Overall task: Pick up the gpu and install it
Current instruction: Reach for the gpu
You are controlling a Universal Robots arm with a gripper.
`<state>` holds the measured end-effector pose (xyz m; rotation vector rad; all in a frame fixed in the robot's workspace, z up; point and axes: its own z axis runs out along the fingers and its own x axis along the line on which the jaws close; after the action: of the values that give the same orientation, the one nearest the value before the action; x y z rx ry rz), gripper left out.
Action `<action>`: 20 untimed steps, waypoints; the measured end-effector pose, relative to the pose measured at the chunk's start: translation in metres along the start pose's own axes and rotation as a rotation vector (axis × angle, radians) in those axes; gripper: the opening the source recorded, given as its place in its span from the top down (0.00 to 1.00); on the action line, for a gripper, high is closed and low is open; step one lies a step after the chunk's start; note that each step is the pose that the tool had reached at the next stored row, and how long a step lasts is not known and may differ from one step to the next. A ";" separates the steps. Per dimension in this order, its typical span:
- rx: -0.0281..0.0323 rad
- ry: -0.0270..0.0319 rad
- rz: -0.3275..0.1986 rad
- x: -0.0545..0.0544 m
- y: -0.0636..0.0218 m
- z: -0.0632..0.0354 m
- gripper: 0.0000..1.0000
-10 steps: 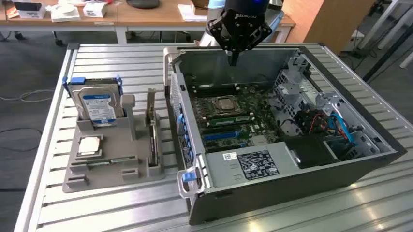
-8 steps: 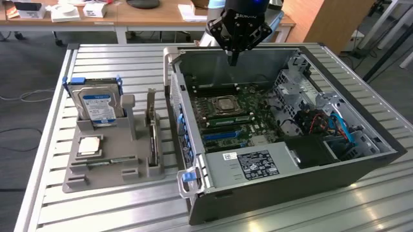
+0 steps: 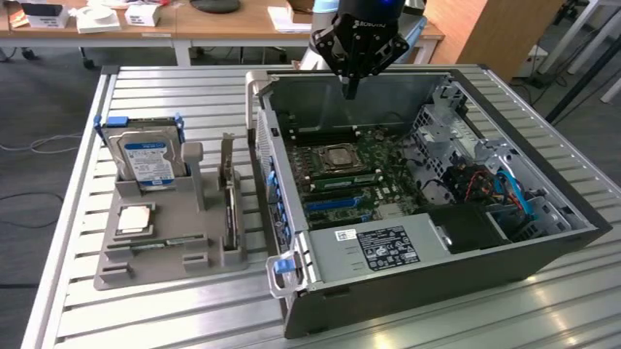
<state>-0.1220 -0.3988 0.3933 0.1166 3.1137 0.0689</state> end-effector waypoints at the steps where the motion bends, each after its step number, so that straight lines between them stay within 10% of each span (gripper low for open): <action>1: 0.0001 0.0000 0.000 0.000 0.0000 0.0000 0.89; 20: 0.0001 -0.0001 0.000 0.032 -0.0024 -0.0008 0.89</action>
<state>-0.1537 -0.3989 0.3932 0.1164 3.1135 0.0688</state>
